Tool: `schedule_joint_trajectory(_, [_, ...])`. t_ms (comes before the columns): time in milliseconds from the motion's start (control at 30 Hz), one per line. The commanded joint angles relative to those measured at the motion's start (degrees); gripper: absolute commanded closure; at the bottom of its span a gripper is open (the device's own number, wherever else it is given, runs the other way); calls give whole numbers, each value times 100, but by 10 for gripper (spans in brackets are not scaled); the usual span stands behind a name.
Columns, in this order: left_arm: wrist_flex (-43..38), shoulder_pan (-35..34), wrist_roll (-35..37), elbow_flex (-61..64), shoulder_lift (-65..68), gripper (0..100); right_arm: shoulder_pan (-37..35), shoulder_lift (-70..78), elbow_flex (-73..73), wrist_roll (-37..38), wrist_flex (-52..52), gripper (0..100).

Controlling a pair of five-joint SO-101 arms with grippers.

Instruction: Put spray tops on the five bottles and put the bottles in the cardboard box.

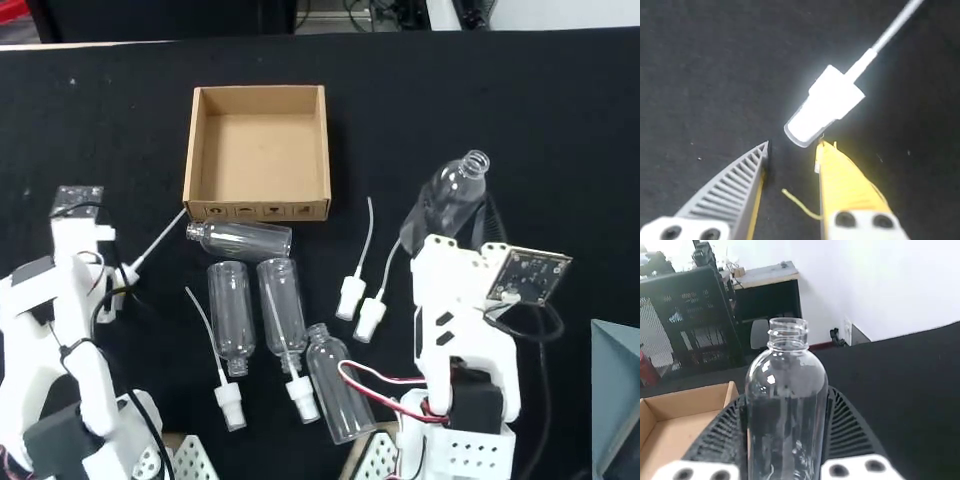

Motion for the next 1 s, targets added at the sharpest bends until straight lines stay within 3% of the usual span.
schedule_joint_trajectory(0, [-343,-101,237,-330,-53,858,105,-75,-57,53,-202,983])
schedule_joint_trajectory(267, [-791,-330,923,-400,-53,858,105,-75,-57,53,-202,983])
schedule_joint_trajectory(633, [-730,-857,1705,-787,-53,858,105,-75,-66,53,-202,983])
schedule_joint_trajectory(967, [1275,-813,3121,-1815,-53,858,105,-75,-66,53,-202,983])
